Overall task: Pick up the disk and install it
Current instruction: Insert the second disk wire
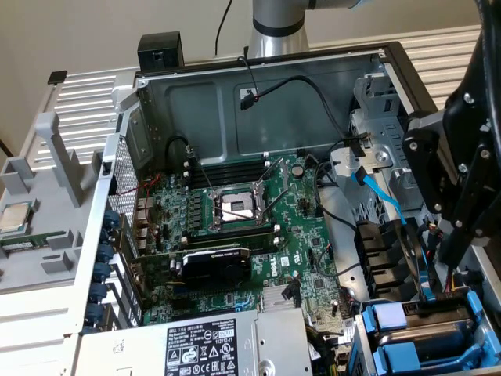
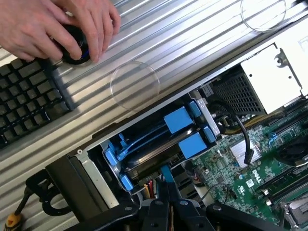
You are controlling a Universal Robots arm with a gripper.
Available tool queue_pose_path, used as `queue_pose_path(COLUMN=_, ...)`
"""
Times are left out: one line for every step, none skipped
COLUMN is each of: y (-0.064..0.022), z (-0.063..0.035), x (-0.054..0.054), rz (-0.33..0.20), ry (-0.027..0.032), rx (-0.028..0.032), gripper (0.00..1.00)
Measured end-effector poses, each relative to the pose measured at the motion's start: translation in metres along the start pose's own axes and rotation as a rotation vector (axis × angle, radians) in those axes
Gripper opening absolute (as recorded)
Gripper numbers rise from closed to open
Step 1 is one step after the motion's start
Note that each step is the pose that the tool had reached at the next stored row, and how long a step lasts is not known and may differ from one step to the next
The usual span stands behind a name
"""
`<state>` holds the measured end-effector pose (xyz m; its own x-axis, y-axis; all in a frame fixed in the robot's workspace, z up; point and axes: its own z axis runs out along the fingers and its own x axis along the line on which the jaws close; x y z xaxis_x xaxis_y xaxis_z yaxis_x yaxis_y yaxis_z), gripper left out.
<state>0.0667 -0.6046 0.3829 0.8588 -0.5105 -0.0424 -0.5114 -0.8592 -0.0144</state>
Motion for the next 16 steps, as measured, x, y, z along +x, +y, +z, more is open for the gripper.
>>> queue_pose_path(y=-0.0006, z=-0.0001, x=-0.0003, rz=-0.004, ry=0.0, rx=0.0, gripper=0.11)
queue_pose_path(y=-0.001, z=-0.0003, x=-0.0005, rz=-0.011, ry=-0.0001, rx=-0.0004, gripper=0.11)
queue_pose_path(y=-0.0013, z=-0.0006, x=-0.0006, rz=-0.022, ry=-0.0002, rx=-0.0009, gripper=0.11)
queue_pose_path(y=-0.0015, z=-0.0008, x=-0.0007, rz=-0.034, ry=-0.0004, rx=-0.0015, gripper=0.11)
queue_pose_path(y=-0.0016, z=-0.0009, x=-0.0008, rz=-0.049, ry=-0.0006, rx=-0.0021, gripper=0.11)
queue_pose_path(y=-0.0016, z=-0.0009, x=-0.0008, rz=-0.065, ry=-0.0009, rx=-0.0026, gripper=0.11)
queue_pose_path(y=-0.0017, z=-0.001, x=-0.0009, rz=-0.082, ry=-0.0012, rx=-0.0032, gripper=0.11)
queue_pose_path(y=-0.0018, z=-0.0012, x=-0.0009, rz=-0.1, ry=-0.0014, rx=-0.0041, gripper=0.11)
queue_pose_path(y=-0.0018, z=-0.0013, x=-0.0009, rz=-0.117, ry=-0.0016, rx=-0.0049, gripper=0.11)
queue_pose_path(y=-0.0018, z=-0.0014, x=-0.001, rz=-0.136, ry=-0.0019, rx=-0.0056, gripper=0.11)
queue_pose_path(y=-0.0019, z=-0.0015, x=-0.001, rz=-0.153, ry=-0.0022, rx=-0.0064, gripper=0.11)
queue_pose_path(y=-0.0019, z=-0.0016, x=-0.001, rz=-0.17, ry=-0.0024, rx=-0.0071, gripper=0.11)
queue_pose_path(y=-0.002, z=-0.0017, x=-0.001, rz=-0.188, ry=-0.0026, rx=-0.0078, gripper=0.11)
queue_pose_path(y=-0.002, z=-0.0018, x=-0.0011, rz=-0.206, ry=-0.003, rx=-0.0086, gripper=0.11)
queue_pose_path(y=-0.002, z=-0.0018, x=-0.0011, rz=-0.223, ry=-0.0032, rx=-0.0093, gripper=0.11)
queue_pose_path(y=-0.0021, z=-0.0019, x=-0.0011, rz=-0.241, ry=-0.0035, rx=-0.01, gripper=0.11)
